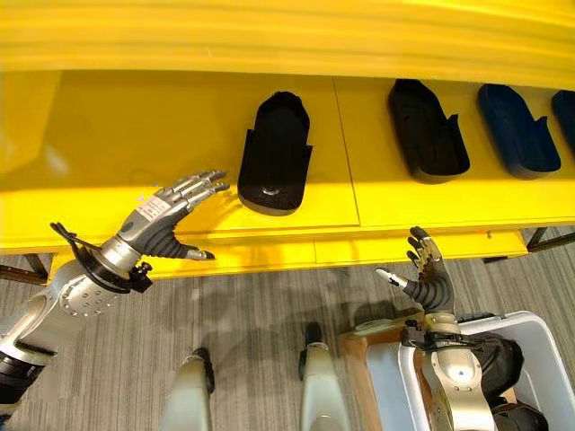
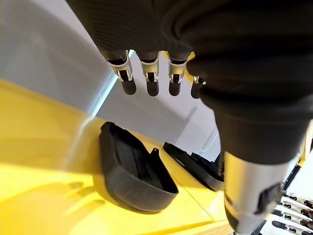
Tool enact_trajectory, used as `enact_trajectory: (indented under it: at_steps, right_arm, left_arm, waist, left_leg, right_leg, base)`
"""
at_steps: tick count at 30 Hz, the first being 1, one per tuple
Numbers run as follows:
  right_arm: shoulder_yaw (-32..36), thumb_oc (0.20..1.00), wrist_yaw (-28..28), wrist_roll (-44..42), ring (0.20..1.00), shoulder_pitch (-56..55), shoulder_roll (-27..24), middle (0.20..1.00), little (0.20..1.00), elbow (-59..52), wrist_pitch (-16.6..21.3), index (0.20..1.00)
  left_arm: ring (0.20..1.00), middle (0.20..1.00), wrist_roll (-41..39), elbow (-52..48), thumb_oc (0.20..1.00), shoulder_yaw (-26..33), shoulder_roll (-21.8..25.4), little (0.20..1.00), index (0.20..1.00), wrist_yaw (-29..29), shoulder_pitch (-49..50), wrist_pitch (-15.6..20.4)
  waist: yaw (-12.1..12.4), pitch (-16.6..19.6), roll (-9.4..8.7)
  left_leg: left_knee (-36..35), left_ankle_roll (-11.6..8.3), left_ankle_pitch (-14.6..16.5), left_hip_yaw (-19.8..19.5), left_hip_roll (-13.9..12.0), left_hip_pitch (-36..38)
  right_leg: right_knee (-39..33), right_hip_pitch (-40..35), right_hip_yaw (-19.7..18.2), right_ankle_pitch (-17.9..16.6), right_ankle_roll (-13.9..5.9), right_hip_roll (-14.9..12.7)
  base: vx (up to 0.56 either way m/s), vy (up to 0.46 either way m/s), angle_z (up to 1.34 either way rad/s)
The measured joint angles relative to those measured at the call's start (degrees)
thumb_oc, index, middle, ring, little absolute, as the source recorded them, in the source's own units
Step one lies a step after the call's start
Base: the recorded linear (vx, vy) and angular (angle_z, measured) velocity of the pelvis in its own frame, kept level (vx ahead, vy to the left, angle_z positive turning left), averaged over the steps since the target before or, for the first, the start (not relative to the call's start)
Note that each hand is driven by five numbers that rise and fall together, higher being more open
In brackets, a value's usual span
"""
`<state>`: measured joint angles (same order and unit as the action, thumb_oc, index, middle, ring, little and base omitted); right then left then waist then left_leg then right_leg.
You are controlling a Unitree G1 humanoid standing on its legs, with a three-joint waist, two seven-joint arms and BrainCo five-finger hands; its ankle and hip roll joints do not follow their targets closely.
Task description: Move parts from the plastic box to the shelf.
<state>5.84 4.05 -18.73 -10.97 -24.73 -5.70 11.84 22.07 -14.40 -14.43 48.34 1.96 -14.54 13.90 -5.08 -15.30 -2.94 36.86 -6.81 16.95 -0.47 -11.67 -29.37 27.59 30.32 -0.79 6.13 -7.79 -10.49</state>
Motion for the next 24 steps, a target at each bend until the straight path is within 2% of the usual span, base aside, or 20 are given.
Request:
enact_trajectory:
  at_steps: [6, 13, 19, 24]
  right_arm:
    - [0.3, 1.000, 0.1, 1.9, 1.000, -0.1, 0.0, 1.000, 1.000, 0.0, -0.4, 1.000]
    - [0.3, 1.000, 0.4, 2.1, 1.000, 0.6, 0.0, 1.000, 1.000, 0.0, -0.9, 1.000]
    - [0.3, 1.000, 0.8, 2.1, 1.000, 1.8, 0.0, 1.000, 1.000, 0.0, -1.0, 1.000]
    - [0.3, 1.000, 1.3, 2.1, 1.000, 1.8, 0.0, 1.000, 1.000, 0.0, -1.0, 1.000]
  left_arm:
    - [1.000, 1.000, 1.7, 5.2, 1.000, -2.2, -3.0, 1.000, 1.000, -1.7, 3.3, -1.3]
    - [1.000, 1.000, 2.3, 14.0, 1.000, -7.8, -7.0, 1.000, 1.000, -1.7, 2.5, -2.3]
    - [1.000, 1.000, 2.4, 17.3, 1.000, -9.9, -8.4, 1.000, 1.000, -1.7, 2.0, -2.5]
    - [1.000, 1.000, 3.9, 21.7, 1.000, -14.0, -11.8, 1.000, 1.000, -1.7, 0.1, -3.4]
  waist:
    - [-0.2, -0.3, 1.07]
    - [-0.3, -0.2, 1.16]
    - [-0.3, -0.1, 1.15]
    - [-0.5, -0.1, 1.06]
  left_leg:
    - [-0.3, 0.43, 0.2, 0.0, 0.1, 0.4]
    - [0.2, 0.38, 0.2, 0.1, 0.3, 0.4]
    - [0.3, 0.72, 0.4, 0.1, 0.5, 0.4]
    - [0.8, 0.85, 0.5, 0.1, 0.6, 0.4]
  right_leg:
    - [-1.3, -0.7, 0.0, -0.1, 0.61, -0.1]
    - [-1.0, -0.7, -0.1, -0.4, 0.35, -0.3]
    - [-0.9, -0.8, -0.1, -0.2, 0.68, -0.5]
    - [-1.4, -0.9, -0.3, -0.3, 0.79, -0.5]
  base:
    - [0.00, 0.005, 0.00]
    - [0.00, 0.000, 0.00]
    - [0.00, 0.000, 0.00]
    - [0.00, 0.003, -0.02]
